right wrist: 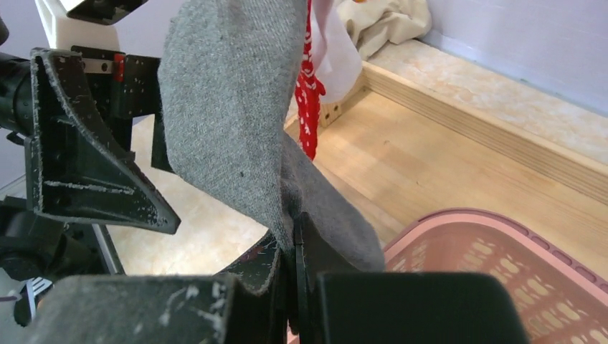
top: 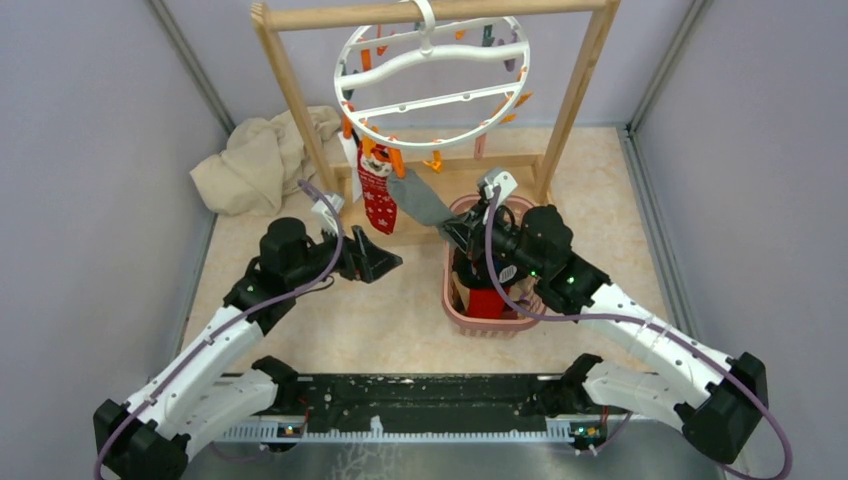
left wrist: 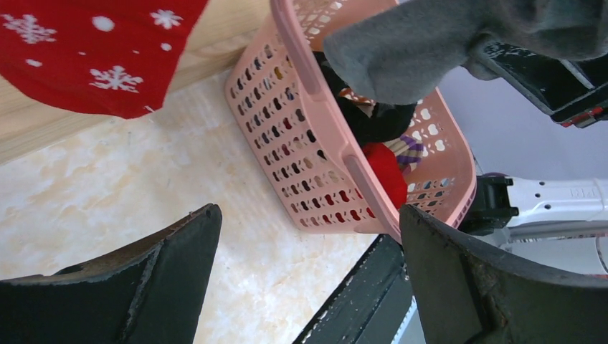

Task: Remove the socks clipped to the hanger
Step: Remove the sock from the hanger.

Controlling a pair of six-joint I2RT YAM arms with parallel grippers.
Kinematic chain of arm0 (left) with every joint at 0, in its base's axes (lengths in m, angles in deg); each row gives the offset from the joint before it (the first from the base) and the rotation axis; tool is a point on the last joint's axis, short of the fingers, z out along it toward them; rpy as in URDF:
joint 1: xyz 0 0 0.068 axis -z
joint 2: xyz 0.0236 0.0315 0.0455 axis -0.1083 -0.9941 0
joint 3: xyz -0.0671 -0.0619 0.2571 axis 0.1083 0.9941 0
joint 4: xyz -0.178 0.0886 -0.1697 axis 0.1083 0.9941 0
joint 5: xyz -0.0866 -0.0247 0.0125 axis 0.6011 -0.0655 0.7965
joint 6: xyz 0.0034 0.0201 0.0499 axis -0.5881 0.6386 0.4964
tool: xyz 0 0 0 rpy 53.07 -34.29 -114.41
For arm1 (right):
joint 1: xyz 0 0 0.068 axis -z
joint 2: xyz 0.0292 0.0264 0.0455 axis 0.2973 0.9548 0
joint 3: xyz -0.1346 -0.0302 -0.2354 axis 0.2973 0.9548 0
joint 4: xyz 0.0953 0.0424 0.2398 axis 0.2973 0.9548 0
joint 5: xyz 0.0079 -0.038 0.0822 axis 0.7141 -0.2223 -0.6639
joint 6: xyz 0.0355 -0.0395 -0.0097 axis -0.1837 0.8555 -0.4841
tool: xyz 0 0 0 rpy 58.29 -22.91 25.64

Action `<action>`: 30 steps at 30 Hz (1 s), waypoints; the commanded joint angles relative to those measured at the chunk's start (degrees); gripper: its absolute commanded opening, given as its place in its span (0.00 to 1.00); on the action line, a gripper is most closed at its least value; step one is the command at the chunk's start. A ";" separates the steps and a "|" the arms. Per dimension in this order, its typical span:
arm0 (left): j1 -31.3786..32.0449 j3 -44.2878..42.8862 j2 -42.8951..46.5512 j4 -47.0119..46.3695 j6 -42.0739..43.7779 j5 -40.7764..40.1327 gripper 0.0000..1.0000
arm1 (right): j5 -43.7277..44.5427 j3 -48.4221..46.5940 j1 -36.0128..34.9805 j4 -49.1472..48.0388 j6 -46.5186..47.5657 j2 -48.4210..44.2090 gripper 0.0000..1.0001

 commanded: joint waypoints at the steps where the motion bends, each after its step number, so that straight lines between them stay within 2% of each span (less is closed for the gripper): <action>1: 4.38 -2.41 -1.97 -3.42 1.01 -4.09 0.99 | -2.25 -1.41 1.06 0.70 -0.60 -2.00 0.00; 14: 8.47 -3.07 -4.80 -6.09 1.20 -4.98 0.99 | -3.52 -3.08 3.01 4.67 -1.09 -4.57 0.00; 30: 10.68 -2.82 -5.97 -10.34 1.02 -3.02 0.99 | -5.68 -3.36 3.70 3.92 -2.73 -4.69 0.00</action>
